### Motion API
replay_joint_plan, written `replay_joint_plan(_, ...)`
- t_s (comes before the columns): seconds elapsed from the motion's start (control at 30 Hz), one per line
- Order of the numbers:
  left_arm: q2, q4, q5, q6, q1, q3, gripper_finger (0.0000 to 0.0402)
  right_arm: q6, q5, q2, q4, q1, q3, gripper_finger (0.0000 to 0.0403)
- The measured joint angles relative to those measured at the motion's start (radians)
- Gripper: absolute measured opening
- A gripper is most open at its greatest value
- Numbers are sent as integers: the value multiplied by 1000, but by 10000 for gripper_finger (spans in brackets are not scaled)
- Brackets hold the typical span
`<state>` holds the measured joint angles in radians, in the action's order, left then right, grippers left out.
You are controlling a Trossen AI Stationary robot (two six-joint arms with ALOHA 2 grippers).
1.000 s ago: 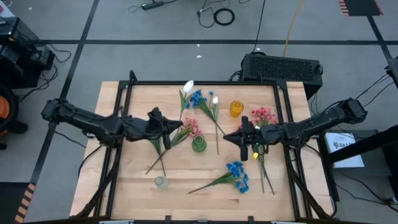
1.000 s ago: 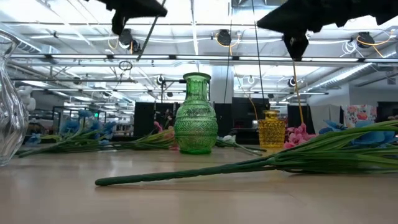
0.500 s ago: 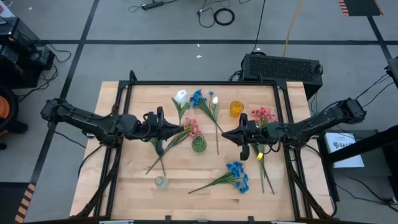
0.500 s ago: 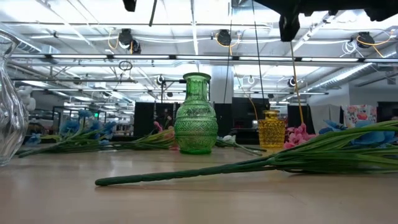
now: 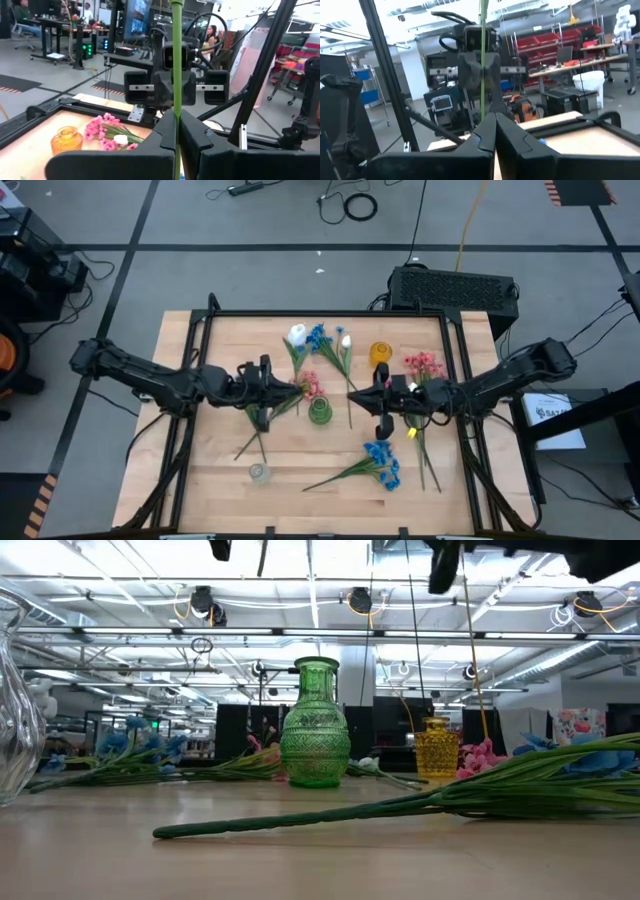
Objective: Sort flowers into vase by color
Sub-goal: Put the left white flower into the green vase
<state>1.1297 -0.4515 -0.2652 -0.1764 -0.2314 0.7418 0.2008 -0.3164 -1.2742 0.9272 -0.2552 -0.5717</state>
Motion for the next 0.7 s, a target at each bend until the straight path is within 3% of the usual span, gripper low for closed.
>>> replay_joint_plan(0.33, 40, -19, 39, 1, 1, 0, 4, -171, 4, -150, -69, 8, -290, 19)
replay_joint_plan(0.7, 39, -16, 134, 56, -2, 0, 4, -115, 87, -326, -408, 67, -605, 117)
